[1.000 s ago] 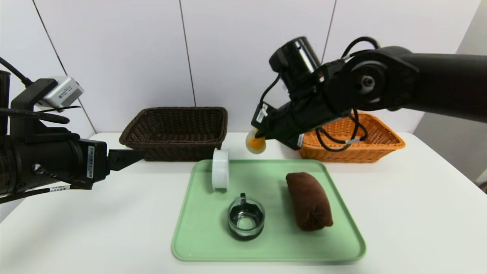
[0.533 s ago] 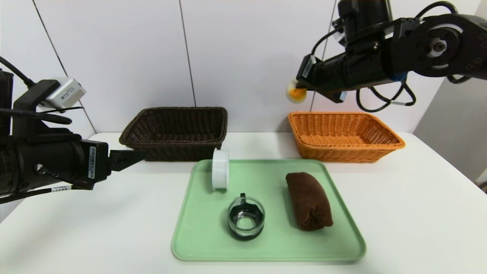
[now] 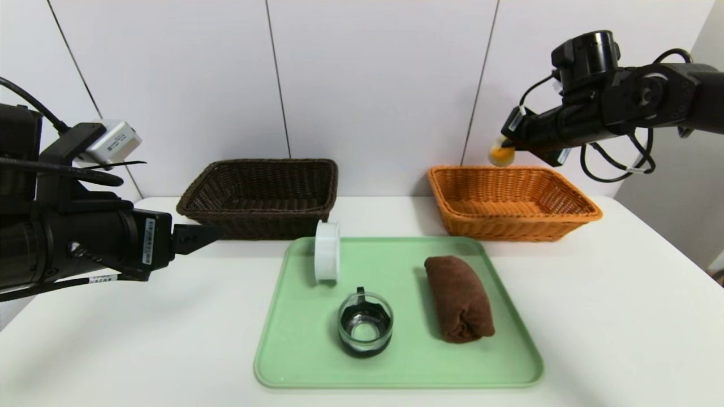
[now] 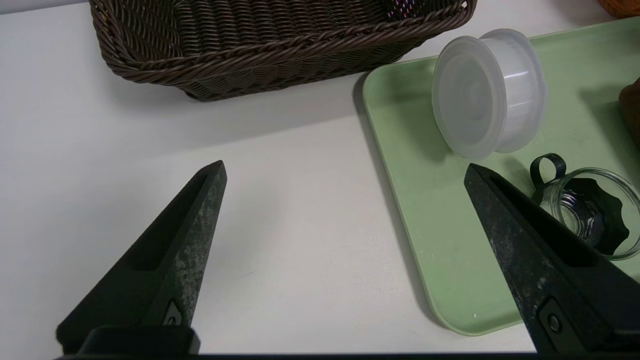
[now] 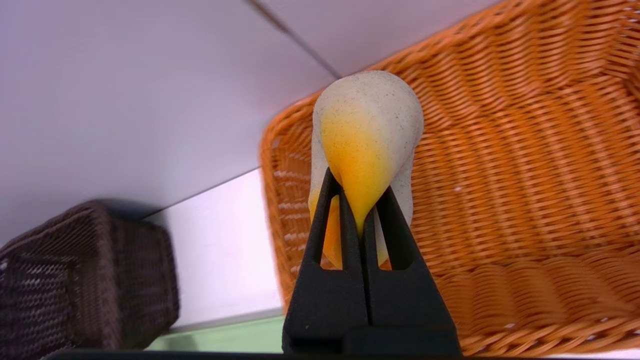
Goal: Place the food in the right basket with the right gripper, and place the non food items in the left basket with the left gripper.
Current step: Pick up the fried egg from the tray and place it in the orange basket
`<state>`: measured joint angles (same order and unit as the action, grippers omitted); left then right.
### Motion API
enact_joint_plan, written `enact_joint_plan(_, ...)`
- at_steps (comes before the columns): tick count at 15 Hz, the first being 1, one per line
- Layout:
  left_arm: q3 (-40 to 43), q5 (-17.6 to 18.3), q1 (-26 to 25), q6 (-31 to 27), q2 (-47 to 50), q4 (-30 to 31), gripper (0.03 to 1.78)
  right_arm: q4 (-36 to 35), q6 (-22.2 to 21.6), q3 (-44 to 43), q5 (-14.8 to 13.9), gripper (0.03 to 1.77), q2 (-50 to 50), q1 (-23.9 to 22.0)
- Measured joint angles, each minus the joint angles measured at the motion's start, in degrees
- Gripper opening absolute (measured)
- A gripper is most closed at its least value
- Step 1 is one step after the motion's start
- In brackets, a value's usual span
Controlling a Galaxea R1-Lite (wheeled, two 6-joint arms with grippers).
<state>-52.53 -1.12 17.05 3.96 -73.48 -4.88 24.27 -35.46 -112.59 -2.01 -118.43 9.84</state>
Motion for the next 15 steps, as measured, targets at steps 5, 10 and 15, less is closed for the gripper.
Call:
enact_joint_plan(5, 0.0, 0.1, 0.0, 0.3, -1.2, 0.0, 1.69, -0.2, 0.0, 0.0, 0.2, 0.06, -4.8, -2.6)
enact_joint_plan(10, 0.4, 0.4, 0.1, 0.2, -3.0, 4.6, 1.69, -0.3, 0.4, -0.1, 0.1, 0.06, -7.9, -2.7)
enact_joint_plan(15, 1.0, -0.2, 1.9, -0.2, -3.7, 7.0, 1.69, -0.3, 0.7, -0.1, 0.0, 0.06, -8.7, -2.6)
